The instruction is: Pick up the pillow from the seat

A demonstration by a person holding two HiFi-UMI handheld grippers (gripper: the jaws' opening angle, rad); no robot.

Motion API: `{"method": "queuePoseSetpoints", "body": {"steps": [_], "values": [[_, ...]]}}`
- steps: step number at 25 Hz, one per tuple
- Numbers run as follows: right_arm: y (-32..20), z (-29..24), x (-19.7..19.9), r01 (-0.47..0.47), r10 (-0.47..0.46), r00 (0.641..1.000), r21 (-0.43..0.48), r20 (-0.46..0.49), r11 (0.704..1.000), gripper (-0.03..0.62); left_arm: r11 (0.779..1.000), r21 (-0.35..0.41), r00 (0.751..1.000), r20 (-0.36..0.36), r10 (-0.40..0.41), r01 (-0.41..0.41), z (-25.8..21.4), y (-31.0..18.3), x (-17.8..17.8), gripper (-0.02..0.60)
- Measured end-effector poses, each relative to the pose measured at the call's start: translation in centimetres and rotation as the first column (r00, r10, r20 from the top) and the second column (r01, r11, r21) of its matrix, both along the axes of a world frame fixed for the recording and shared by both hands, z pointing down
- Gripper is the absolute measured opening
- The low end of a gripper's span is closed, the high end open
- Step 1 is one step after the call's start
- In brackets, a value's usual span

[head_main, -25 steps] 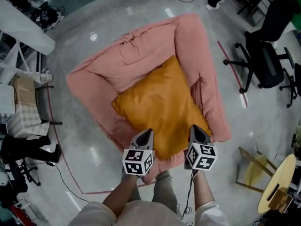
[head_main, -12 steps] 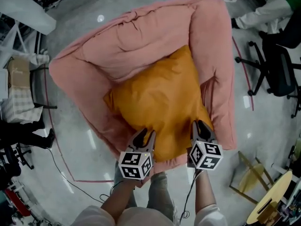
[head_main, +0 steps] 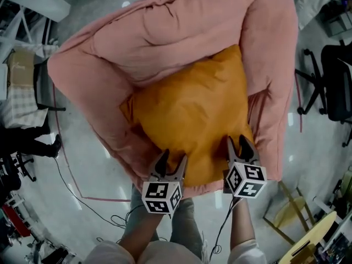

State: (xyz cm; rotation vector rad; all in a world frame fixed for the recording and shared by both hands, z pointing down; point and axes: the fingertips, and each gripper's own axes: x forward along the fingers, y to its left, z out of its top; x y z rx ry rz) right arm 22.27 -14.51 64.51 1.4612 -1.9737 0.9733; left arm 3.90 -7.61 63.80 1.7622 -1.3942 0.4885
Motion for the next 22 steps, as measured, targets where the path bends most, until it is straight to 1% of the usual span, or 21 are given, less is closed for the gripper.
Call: {"method": "queuePoseSetpoints", "body": {"steps": [4,6,12,16,22], "values": [[0.4,0.2,-1.0,0.030,-0.030,0.999,-0.012,-0.013,0.999,0.218,0.999,0.015,0.998,0.037,-0.043,0.043,0.1,0.3,-0.2,0.276],[0.3,0.7,-1.3,0.041,-0.042,0.999,-0.018,-0.018,0.999,0.232,0.998,0.019,0.996,0.061,-0.067,0.066,0.3,0.3,-0.5,0.282],[-0.6,2.7,-2.0,0.060,-0.060,0.998,-0.069,0.006,0.996,0.241,0.996,-0.002,0.987,0.135,-0.086,0.087,2.3,-0.8,-0.6,0.298],[-1.4,4.1,-2.3,0.057,-0.057,0.998,-0.091,0.003,0.994,0.239,0.993,-0.032,0.985,0.139,-0.104,0.109,4.5,-2.1,-0.7,0.298],[-2.3,6.1,-2.7,0.065,-0.066,0.998,-0.093,-0.014,0.994,0.236,0.993,-0.077,0.989,0.124,-0.081,0.091,7.0,-3.5,-0.5,0.293]]}}
